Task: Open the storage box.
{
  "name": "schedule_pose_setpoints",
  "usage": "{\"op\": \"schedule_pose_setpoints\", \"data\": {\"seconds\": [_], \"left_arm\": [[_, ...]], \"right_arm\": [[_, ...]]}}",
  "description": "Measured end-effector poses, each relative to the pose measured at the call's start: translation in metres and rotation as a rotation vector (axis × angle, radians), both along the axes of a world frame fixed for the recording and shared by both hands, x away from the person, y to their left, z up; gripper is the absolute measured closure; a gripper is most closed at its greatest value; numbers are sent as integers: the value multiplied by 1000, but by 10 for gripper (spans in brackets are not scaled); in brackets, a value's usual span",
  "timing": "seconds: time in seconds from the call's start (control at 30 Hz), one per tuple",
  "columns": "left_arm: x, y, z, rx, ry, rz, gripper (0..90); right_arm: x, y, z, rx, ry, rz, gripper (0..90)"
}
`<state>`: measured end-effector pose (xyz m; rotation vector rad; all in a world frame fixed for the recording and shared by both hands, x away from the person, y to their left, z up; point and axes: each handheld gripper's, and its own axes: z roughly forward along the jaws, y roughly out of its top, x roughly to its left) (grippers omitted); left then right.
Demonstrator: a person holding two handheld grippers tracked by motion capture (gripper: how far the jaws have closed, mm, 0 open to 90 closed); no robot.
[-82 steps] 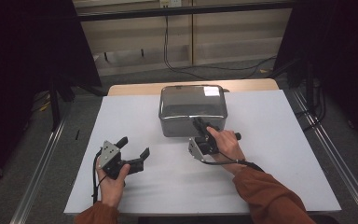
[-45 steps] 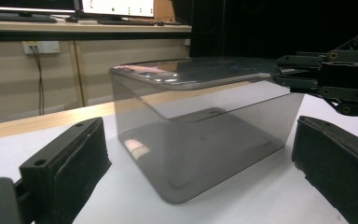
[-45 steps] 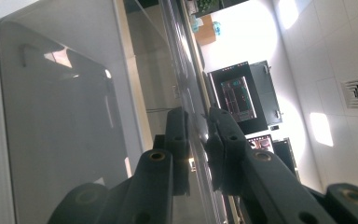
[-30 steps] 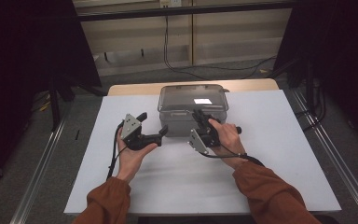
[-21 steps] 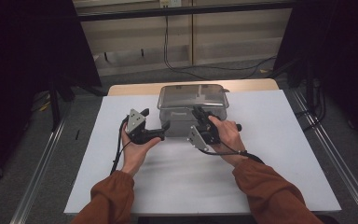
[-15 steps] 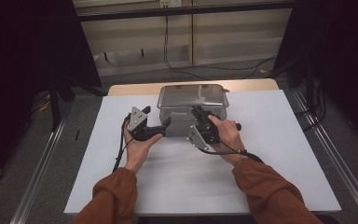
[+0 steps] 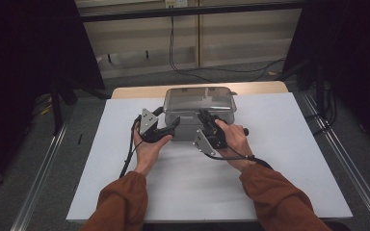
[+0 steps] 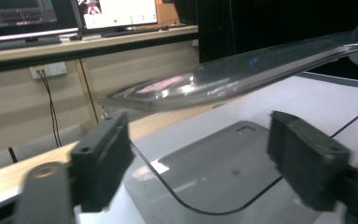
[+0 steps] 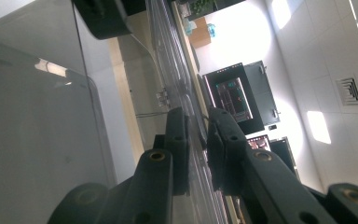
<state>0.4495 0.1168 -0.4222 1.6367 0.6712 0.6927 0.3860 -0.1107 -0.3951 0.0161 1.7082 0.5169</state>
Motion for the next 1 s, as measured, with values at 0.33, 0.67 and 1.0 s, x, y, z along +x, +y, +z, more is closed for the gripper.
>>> {"op": "schedule_pose_setpoints", "data": {"seconds": [0.33,0.67,1.0], "left_arm": [[-1,0,2,30,-63,1,328],[-1,1,3,25,-66,5,355],[-1,1,3,12,-57,7,352]], "right_arm": [[-1,-1,-6,0,33,1,752],[0,-8,-11,100,95,-13,544],[5,-29,-7,297,212,-41,268]]}}
